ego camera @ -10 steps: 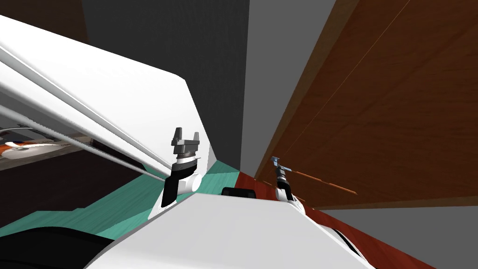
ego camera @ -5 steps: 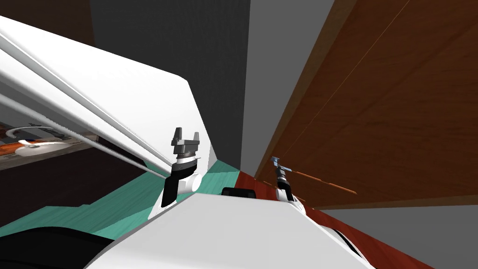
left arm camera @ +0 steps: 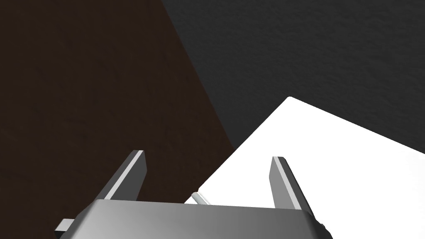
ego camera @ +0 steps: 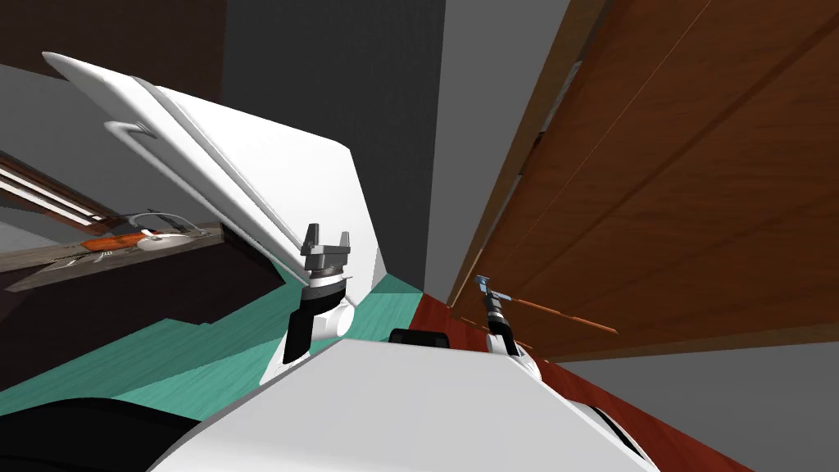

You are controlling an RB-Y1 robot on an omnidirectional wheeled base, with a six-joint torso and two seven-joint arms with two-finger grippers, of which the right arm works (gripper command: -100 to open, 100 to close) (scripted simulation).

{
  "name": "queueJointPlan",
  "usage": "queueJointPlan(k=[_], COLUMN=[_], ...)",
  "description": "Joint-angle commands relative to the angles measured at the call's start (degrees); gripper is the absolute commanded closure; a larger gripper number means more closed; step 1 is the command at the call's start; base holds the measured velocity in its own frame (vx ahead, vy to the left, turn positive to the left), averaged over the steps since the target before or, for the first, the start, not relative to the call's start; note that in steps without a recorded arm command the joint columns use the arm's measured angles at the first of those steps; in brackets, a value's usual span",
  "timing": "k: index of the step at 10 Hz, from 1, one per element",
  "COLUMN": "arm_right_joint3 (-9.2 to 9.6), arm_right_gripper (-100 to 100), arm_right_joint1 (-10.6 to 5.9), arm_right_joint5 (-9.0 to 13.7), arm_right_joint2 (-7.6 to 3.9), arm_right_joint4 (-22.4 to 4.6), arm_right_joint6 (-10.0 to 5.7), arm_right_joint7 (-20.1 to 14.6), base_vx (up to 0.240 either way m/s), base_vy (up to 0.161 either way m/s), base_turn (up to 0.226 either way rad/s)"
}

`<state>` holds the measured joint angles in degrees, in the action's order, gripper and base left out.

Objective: Pull the door open

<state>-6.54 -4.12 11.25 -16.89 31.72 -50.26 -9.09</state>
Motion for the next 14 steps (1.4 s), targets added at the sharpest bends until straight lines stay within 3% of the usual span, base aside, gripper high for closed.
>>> queueJointPlan(k=[1,3,4,5,9,11,14], arm_right_joint3=[1.25,2.36,2.01,3.74,7.06,7.57,10.72], arm_right_gripper=[100,100,100,100,100,100,100], arm_right_joint1=[0.38,0.84,0.26,0.52,0.77,0.81,1.04], arm_right_joint5=[-0.7,-1.4,-1.2,-2.0,-3.5,-3.7,-5.2], arm_right_joint2=[-0.8,-1.5,-1.2,-1.4,-2.09,-2.19,-2.84], arm_right_joint4=[-0.2,0.0,-0.8,-0.3,0.6,0.8,1.7], arm_right_joint6=[-0.83,-1.34,-1.42,-1.68,-2.38,-2.48,-3.15], arm_right_joint7=[-1.6,-3.0,-2.5,-3.5,-5.3,-5.5,-7.2], base_vx=[-0.229,-0.253,-0.124,-0.155,-0.197,-0.128,-0.145], base_vy=[-0.044,-0.05,-0.012,0.003,-0.033,-0.019,-0.089], base_turn=[0.139,0.124,0.032,-0.011,-0.011,-0.009,-0.009])
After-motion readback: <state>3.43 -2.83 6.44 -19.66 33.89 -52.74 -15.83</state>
